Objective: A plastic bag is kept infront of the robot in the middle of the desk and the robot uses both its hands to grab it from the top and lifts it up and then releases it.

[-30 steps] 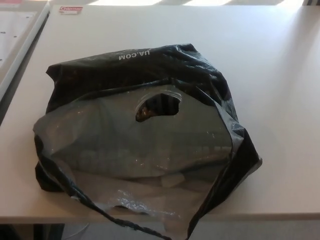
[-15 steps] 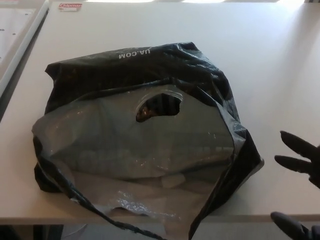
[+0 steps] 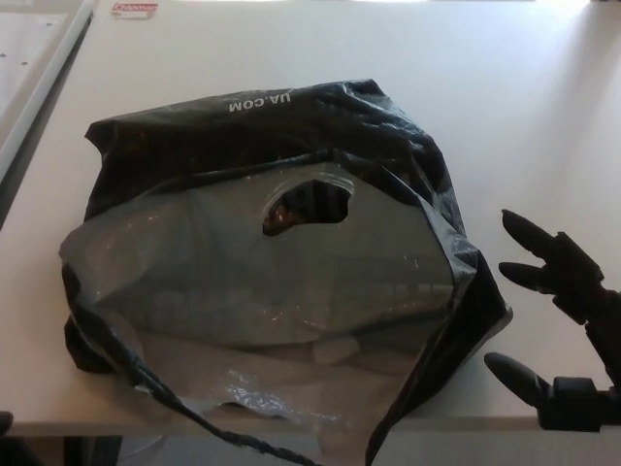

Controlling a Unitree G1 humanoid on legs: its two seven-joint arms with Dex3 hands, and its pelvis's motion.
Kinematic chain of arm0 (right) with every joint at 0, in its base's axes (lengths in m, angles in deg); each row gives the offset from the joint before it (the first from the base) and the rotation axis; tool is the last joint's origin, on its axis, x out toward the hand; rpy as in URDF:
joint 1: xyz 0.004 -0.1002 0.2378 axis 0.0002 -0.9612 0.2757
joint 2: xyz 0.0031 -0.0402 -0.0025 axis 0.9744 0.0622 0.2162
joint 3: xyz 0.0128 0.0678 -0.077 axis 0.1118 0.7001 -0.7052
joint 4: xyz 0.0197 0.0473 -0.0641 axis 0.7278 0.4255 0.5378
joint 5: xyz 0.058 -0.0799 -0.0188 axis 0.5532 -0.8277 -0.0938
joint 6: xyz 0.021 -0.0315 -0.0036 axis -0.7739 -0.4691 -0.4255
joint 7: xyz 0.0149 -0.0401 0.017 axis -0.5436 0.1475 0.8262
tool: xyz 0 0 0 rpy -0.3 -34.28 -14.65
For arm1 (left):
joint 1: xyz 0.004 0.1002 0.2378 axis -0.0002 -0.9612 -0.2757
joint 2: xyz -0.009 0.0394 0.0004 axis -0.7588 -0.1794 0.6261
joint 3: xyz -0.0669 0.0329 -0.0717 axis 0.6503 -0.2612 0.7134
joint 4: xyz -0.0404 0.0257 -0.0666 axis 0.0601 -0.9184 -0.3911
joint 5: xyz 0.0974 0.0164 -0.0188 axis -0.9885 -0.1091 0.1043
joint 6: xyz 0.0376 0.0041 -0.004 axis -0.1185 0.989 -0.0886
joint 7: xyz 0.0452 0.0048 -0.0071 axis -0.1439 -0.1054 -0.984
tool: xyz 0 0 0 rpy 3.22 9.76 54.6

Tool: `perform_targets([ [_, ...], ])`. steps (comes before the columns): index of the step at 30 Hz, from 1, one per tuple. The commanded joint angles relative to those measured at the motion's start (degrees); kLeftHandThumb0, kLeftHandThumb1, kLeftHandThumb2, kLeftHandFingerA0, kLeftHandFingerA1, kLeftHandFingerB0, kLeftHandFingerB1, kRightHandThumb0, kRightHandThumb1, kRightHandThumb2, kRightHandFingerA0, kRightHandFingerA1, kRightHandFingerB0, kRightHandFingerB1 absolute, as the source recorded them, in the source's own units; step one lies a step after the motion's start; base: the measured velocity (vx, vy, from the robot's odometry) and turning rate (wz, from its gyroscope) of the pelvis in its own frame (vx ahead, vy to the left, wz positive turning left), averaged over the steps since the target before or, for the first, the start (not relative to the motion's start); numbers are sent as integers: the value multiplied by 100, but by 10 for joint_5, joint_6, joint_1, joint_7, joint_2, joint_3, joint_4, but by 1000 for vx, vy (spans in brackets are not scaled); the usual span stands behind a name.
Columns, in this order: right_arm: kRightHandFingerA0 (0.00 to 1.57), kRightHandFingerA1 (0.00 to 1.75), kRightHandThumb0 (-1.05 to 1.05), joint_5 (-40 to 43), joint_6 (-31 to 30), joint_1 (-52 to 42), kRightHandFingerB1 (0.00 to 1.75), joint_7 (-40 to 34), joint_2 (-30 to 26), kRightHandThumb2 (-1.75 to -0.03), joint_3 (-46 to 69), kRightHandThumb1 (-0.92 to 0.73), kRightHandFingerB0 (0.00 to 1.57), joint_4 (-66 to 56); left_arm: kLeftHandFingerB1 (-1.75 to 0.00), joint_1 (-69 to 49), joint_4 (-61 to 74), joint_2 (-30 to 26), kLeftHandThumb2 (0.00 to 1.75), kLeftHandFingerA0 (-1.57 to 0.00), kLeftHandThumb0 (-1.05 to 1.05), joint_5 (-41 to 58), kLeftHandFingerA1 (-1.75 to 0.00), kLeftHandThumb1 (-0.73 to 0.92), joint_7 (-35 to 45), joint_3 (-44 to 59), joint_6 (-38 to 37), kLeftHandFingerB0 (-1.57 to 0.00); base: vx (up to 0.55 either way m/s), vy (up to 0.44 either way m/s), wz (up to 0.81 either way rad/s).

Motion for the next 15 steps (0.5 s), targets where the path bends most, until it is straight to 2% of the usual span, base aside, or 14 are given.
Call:
perform_targets([
  [1,17,49,-72,-23,-36,34,19,5,-16,-87,0,-52,0,47,-32,48,-87,-38,57,-40,-72,-57,-34,53,-15,-18,-5,-27,0,0,0],
  [7,21,50,-73,-36,-36,87,20,-6,-26,-86,4,-52,0,121,-33,101,-174,-73,57,-40,-70,-68,-35,54,-17,-34,-18,-26,0,0,0],
  [8,28,40,-66,-35,-32,96,26,-7,-27,-58,5,-63,1,135,-33,112,-190,-78,58,-40,-72,-72,-35,55,-20,-38,-17,-28,0,0,0],
  [12,28,42,-63,-35,-18,116,20,-9,-29,-60,4,-60,4,177,-33,142,-236,-98,58,-39,-71,-88,-35,57,-35,-52,-26,-27,0,0,0],
  [13,28,39,-66,-32,-21,119,23,-5,-30,-58,4,-63,2,189,-43,150,-241,-101,81,-30,-75,-87,-44,47,-29,-56,-11,-21,0,0,0],
  [15,28,38,-66,-35,-20,122,23,-8,-32,-58,5,-64,3,200,-42,164,-253,-105,81,-30,-75,-89,-44,46,-31,-63,-5,-21,0,0,0],
])
